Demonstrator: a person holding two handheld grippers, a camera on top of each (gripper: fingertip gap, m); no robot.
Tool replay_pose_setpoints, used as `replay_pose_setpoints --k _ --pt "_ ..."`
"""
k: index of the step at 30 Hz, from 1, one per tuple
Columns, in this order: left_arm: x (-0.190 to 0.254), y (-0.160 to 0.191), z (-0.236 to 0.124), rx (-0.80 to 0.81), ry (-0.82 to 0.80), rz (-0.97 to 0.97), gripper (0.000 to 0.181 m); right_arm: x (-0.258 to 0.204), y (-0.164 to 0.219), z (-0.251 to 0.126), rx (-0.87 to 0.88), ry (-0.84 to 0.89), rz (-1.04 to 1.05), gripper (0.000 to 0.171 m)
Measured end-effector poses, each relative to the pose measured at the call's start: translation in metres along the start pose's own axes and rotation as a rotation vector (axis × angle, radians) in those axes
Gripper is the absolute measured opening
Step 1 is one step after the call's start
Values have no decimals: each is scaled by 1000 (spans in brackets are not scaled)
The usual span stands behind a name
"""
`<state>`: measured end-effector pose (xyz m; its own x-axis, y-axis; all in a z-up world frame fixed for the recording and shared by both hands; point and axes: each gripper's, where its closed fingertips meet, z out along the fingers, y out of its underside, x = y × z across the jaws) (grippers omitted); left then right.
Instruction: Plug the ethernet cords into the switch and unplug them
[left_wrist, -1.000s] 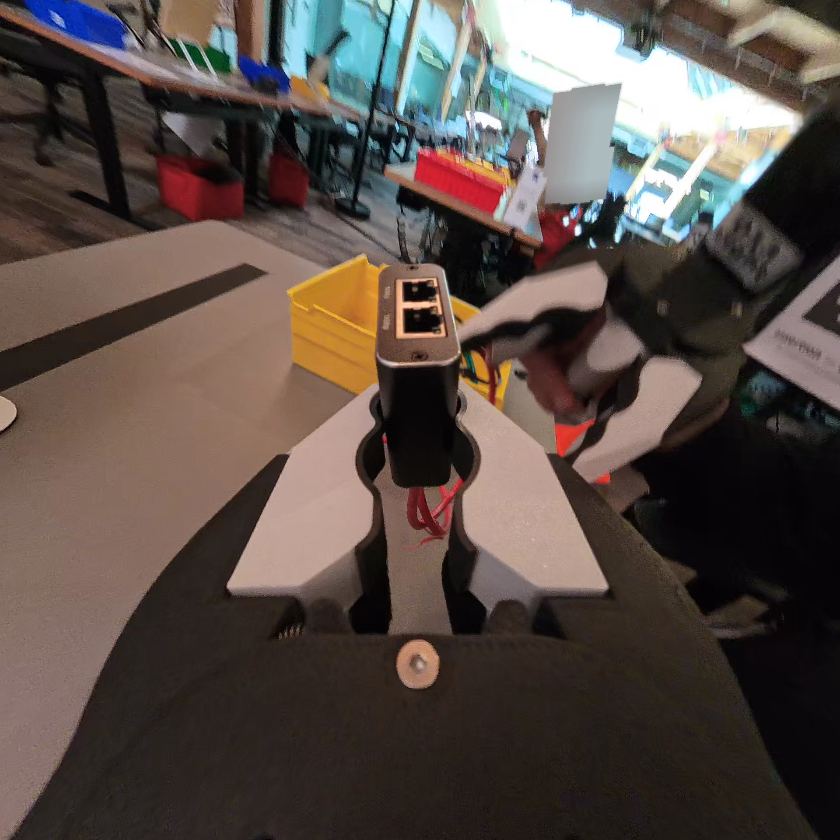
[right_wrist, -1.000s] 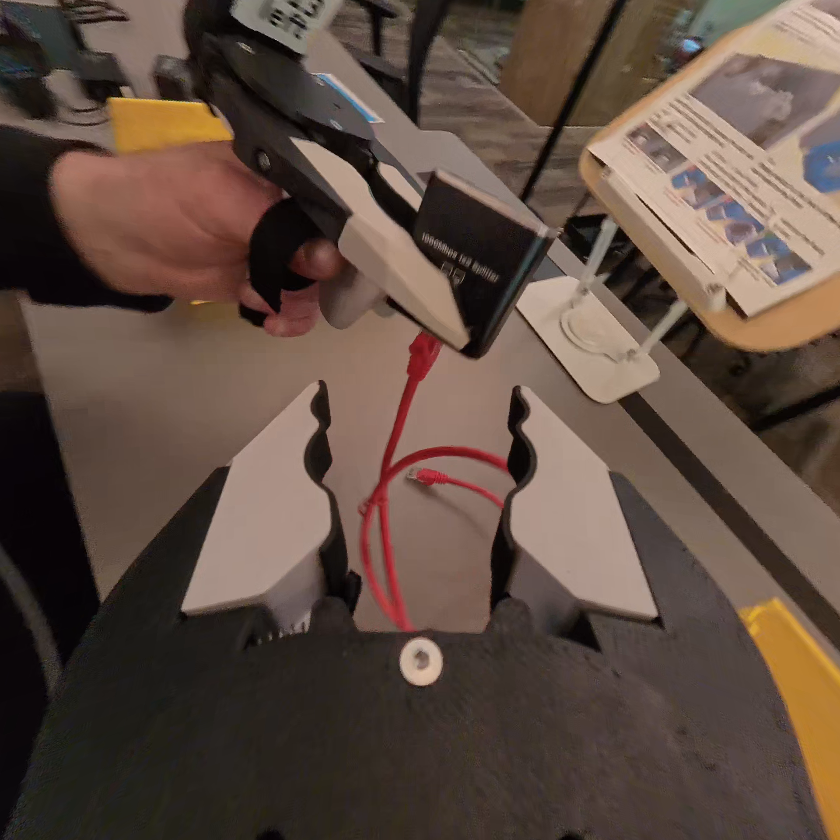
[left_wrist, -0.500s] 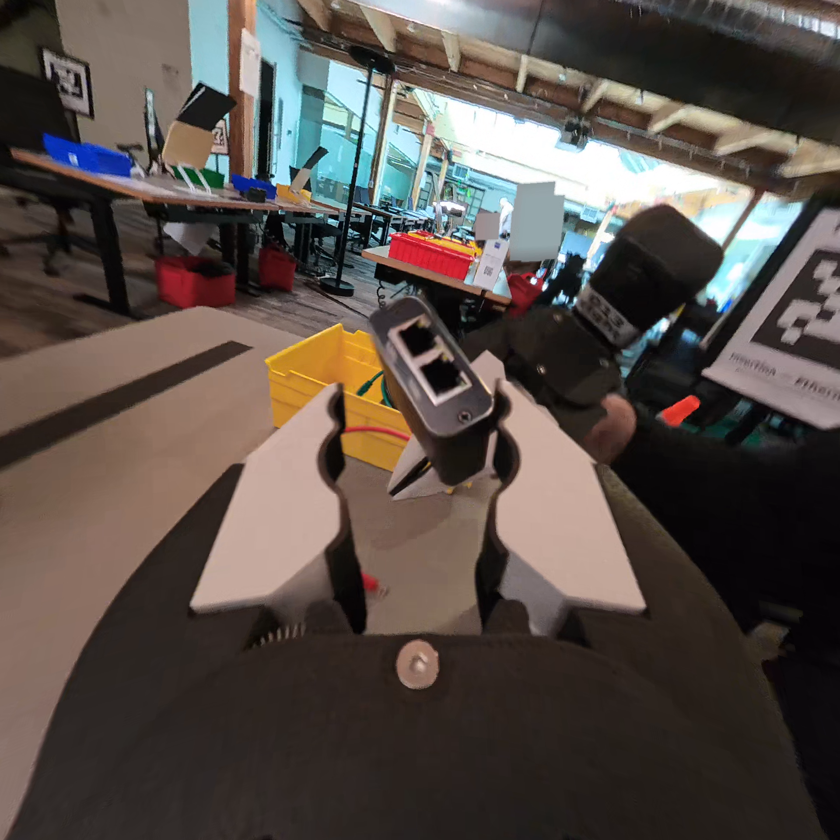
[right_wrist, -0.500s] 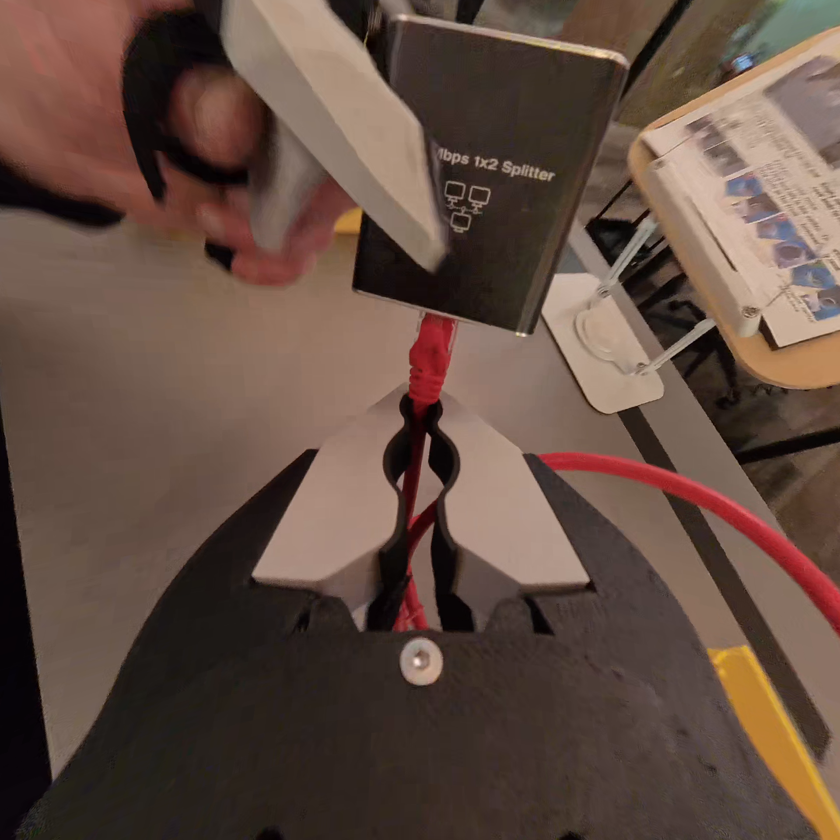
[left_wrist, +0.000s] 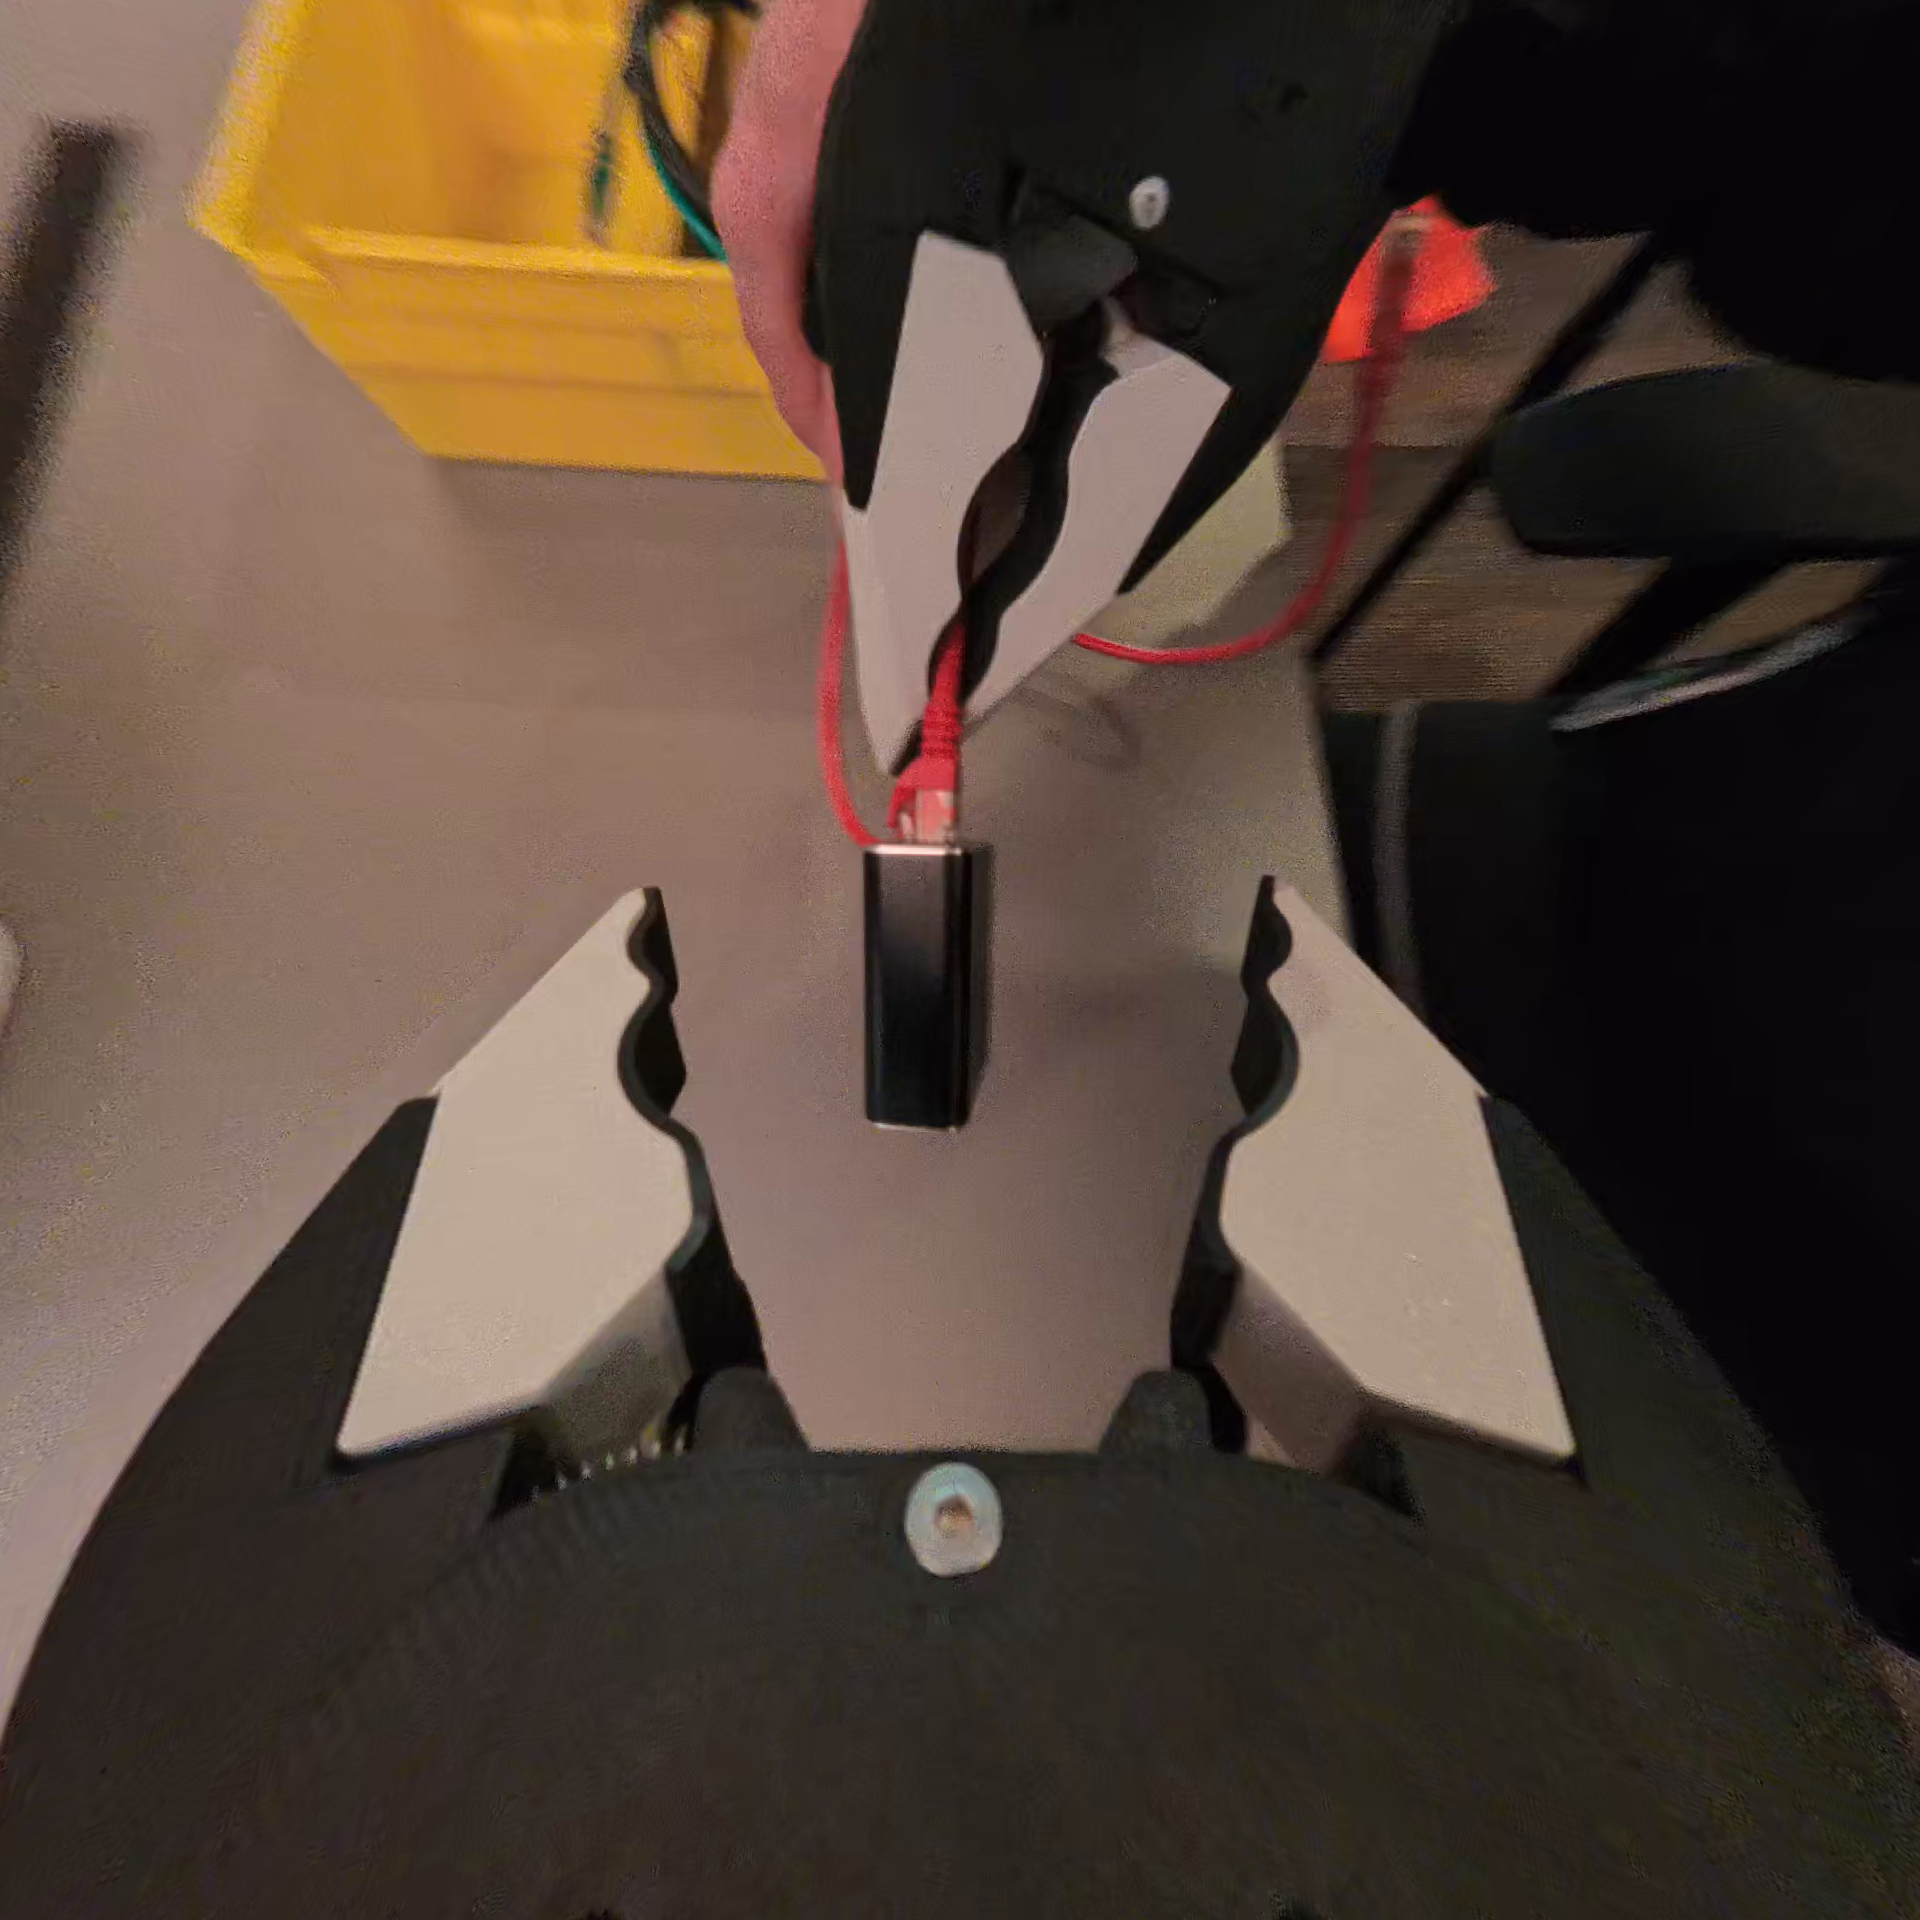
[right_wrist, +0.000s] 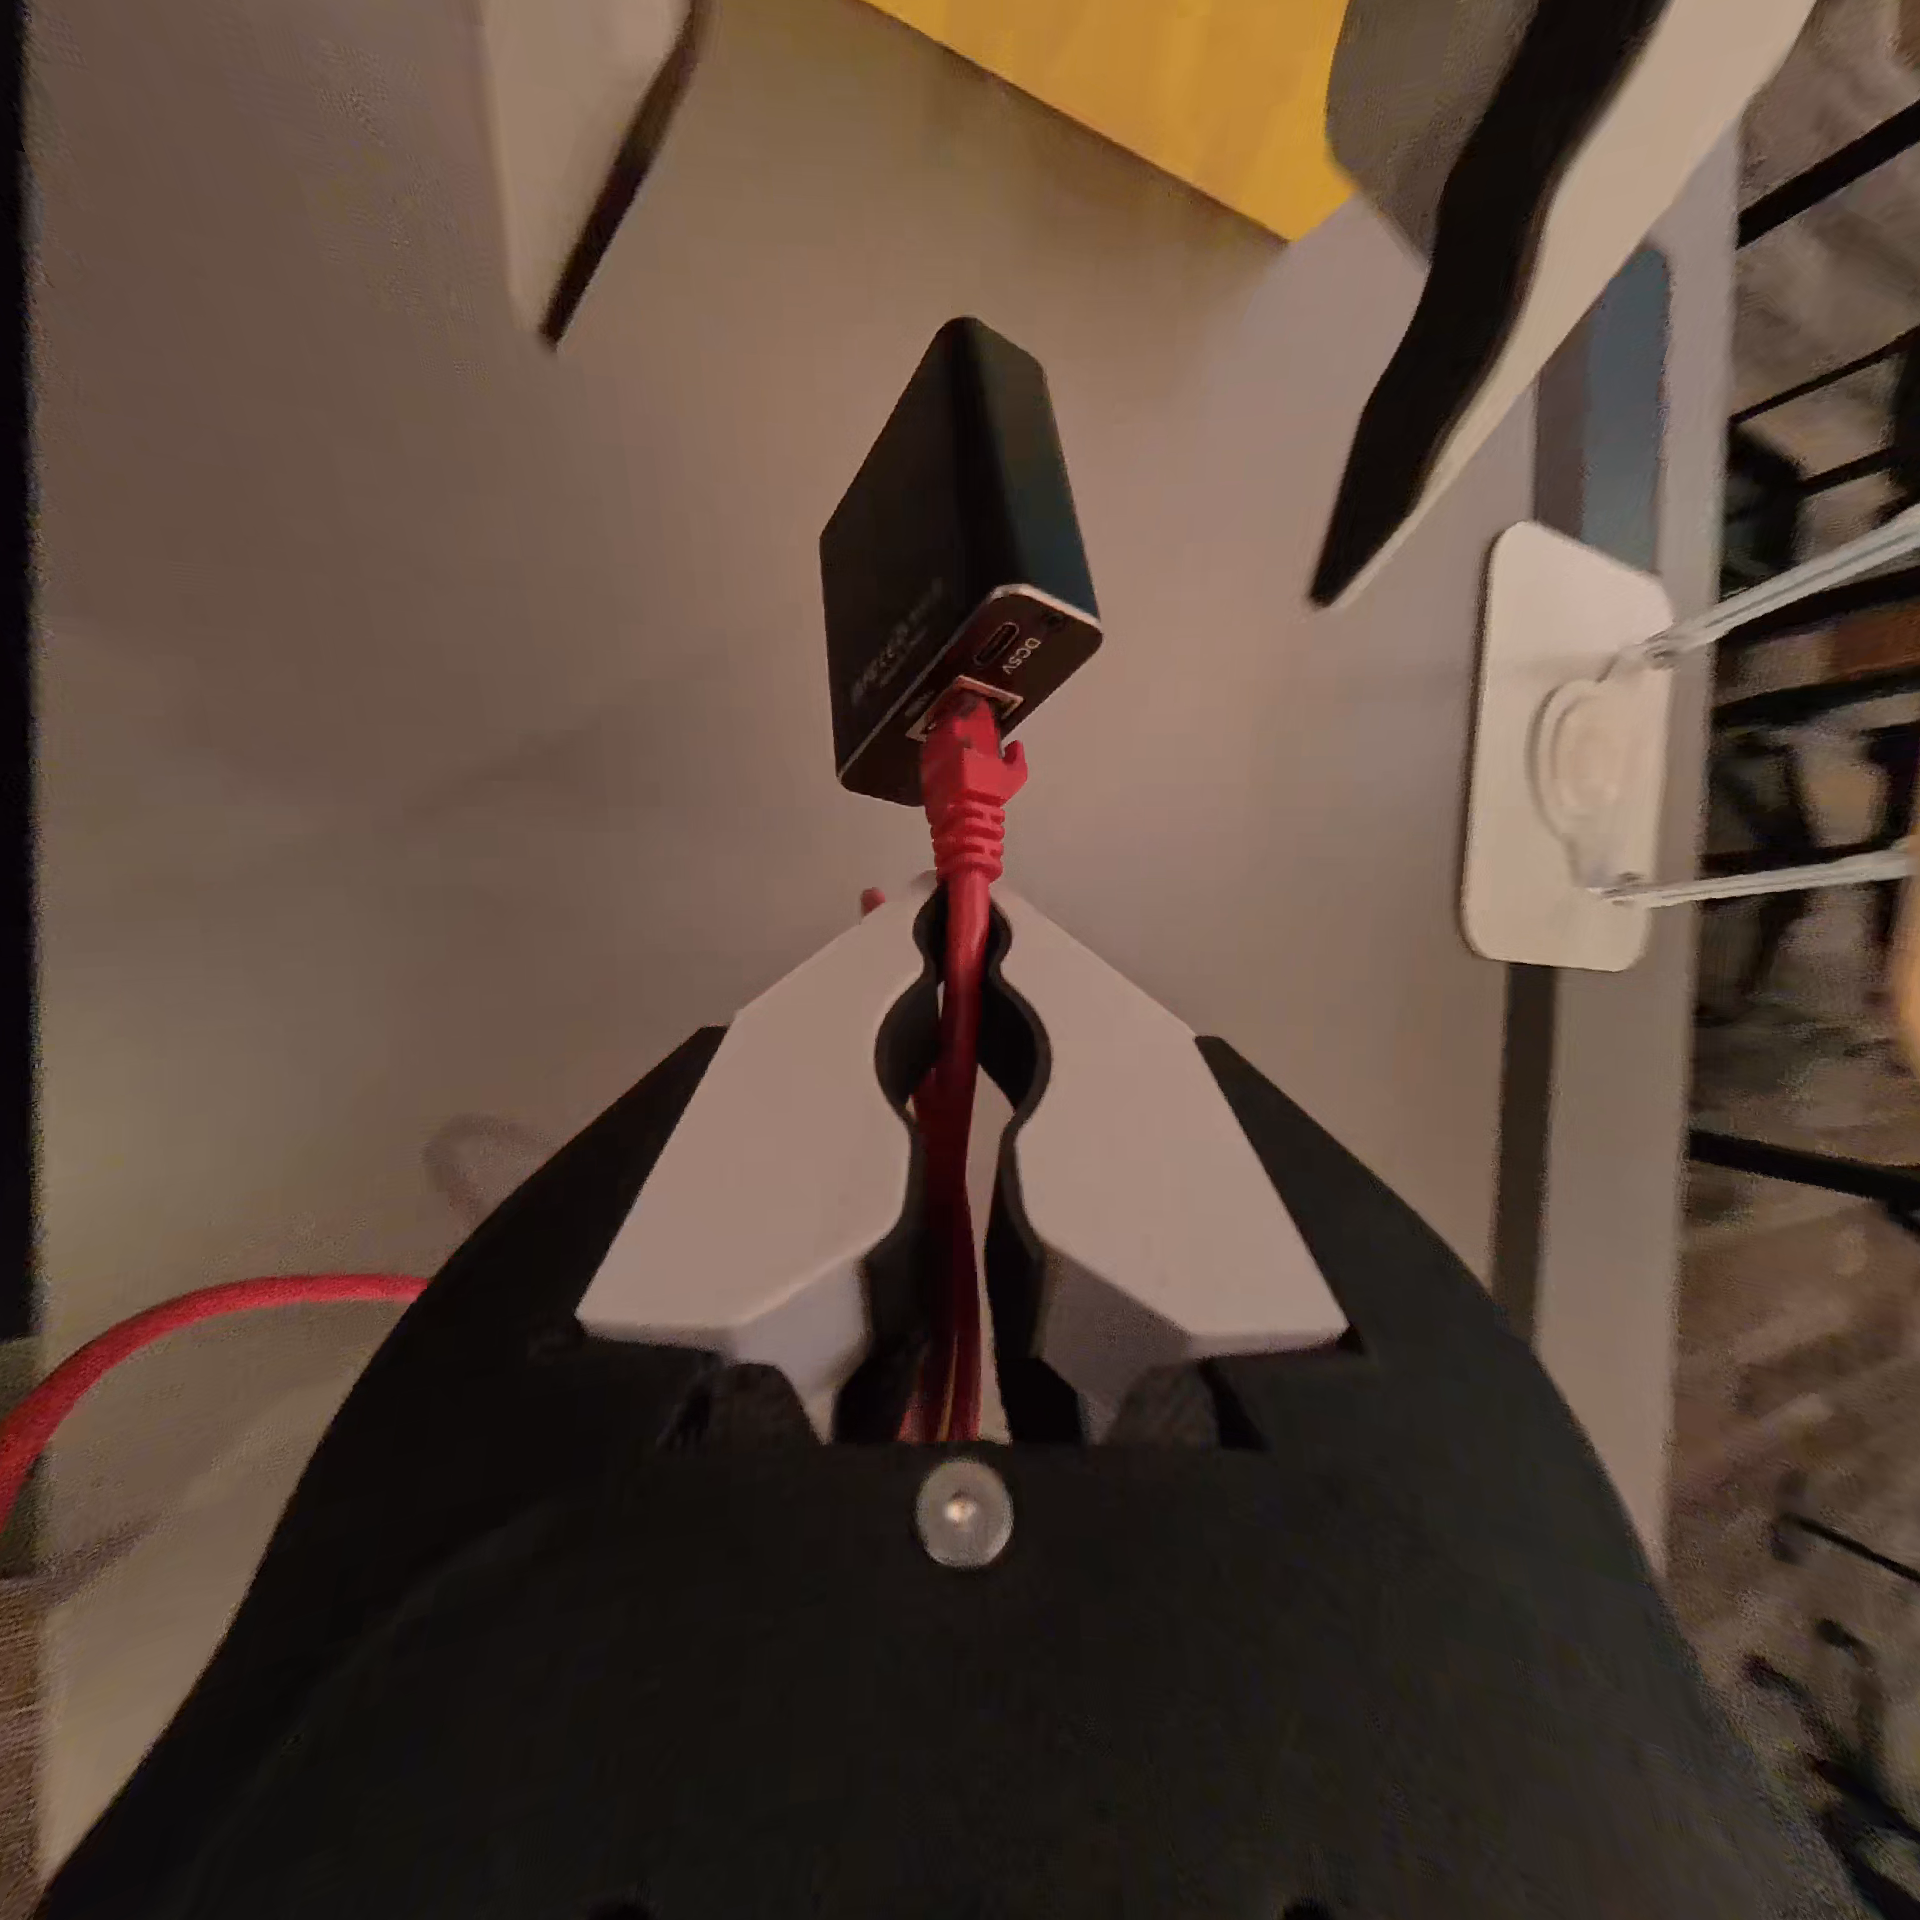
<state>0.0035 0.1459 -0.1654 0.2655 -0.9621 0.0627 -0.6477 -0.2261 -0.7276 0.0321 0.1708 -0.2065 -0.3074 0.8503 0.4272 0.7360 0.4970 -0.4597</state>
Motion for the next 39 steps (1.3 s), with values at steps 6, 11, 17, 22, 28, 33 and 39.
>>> replay_pose_setpoints --k 6,11,17,22,28,33,39 --pt "33 31 9 -128 565 -184 99 -9 -13 2 51 165 -235 0" --pt "67 45 18 -183 961 -244 89 -10 -28 -4 87 288 -396 0" --pt "86 40 38 -102 1076 -212 72 -10 -23 -7 76 361 -463 0" --pt "65 46 53 -137 892 -184 70 -9 -8 0 42 322 -376 0" --pt "25 57 49 -357 504 -146 69 -2 -10 -31 211 281 -101 29" --pt "11 41 29 -442 335 -171 68 -6 -29 -35 278 322 -153 26" --pt "15 23 26 -504 252 -128 67 8 -45 -36 239 420 -221 16"
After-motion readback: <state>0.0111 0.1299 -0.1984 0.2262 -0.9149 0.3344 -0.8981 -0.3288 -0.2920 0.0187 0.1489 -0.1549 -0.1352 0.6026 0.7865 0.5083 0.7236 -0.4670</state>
